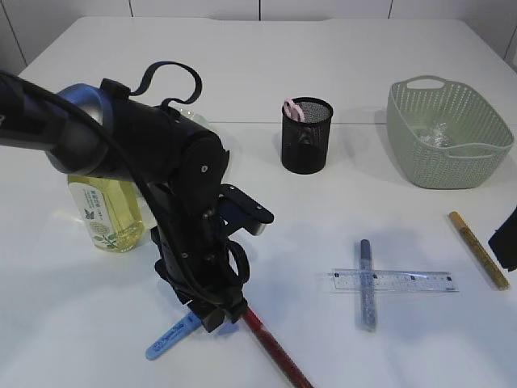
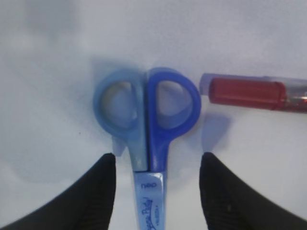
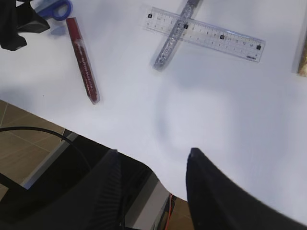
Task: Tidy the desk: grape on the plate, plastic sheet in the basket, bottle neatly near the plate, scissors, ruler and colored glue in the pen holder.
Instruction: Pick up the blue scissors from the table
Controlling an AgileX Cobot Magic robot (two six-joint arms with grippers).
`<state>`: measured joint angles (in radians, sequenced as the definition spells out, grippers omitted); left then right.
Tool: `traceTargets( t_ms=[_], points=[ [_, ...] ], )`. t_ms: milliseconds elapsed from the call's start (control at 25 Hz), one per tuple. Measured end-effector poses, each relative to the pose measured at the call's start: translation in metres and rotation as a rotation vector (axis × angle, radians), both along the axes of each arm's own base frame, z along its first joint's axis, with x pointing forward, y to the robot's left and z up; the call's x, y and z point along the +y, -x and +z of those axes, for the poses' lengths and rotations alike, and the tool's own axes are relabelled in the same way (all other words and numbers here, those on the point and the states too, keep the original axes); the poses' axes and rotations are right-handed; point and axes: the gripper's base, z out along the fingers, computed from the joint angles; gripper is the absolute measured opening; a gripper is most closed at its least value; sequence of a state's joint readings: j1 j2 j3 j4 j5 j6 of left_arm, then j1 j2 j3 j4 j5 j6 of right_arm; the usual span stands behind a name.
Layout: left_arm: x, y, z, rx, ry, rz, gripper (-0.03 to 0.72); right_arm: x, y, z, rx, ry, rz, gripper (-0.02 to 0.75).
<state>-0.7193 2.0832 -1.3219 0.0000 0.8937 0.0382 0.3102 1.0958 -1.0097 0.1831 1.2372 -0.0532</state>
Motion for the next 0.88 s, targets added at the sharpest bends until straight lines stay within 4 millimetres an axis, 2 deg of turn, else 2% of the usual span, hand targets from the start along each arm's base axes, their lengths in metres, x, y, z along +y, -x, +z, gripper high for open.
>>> traceTargets(
  t_ms=[880],
  points=[
    [0.0039,-0.0033,-0.0047,0.012,-0.005,0.019,0.405,0.0,0.0,0.0,0.0,0.0,0.002,0.364]
  ],
)
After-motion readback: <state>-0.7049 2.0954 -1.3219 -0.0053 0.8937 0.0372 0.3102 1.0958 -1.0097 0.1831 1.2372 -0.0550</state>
